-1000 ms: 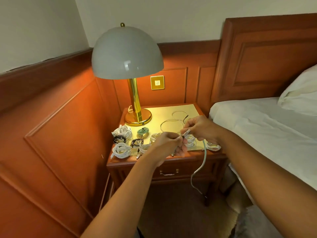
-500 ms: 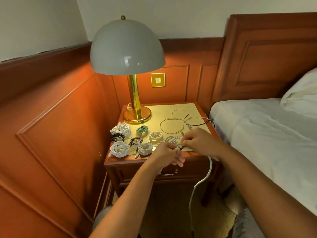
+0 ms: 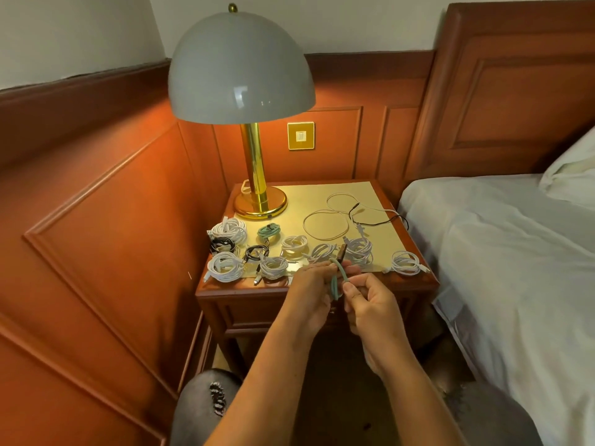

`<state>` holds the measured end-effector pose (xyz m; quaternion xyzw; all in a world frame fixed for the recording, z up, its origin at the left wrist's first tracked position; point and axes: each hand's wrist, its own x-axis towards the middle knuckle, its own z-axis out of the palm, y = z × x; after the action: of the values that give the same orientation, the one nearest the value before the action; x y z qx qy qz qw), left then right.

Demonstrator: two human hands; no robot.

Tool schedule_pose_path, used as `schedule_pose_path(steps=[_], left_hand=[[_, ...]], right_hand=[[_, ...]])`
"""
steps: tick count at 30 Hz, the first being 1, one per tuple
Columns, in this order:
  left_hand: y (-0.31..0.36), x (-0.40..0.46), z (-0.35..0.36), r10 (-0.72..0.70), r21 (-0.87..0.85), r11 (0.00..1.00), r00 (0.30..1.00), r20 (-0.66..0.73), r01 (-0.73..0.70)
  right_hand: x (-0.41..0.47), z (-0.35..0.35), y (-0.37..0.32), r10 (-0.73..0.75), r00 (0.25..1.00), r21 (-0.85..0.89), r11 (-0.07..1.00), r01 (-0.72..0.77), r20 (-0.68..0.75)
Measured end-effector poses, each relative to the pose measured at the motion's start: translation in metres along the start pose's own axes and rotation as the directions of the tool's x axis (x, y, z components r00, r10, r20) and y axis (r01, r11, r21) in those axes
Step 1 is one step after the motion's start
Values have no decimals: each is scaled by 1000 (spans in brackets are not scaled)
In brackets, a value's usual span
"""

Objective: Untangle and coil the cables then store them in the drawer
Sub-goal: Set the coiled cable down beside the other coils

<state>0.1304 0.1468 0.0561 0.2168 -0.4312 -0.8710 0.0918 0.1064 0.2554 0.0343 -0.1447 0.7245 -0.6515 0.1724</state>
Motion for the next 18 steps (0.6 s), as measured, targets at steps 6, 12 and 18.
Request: schedule_pose_path(steps=[6, 12, 18], left_hand=[[-8, -10, -3, -84, -135, 988, 993, -77, 73], [-5, -17, -15, -44, -126, 992, 993, -109, 30], [-1, -20, -20, 42, -127, 990, 989, -142, -60]], right_hand=[[-13, 11, 16, -16, 1000, 11, 1000, 16, 26], [-24, 16, 20, 11, 988, 166, 985, -37, 153], [-33, 17, 29, -56, 972, 87, 995, 37, 229]])
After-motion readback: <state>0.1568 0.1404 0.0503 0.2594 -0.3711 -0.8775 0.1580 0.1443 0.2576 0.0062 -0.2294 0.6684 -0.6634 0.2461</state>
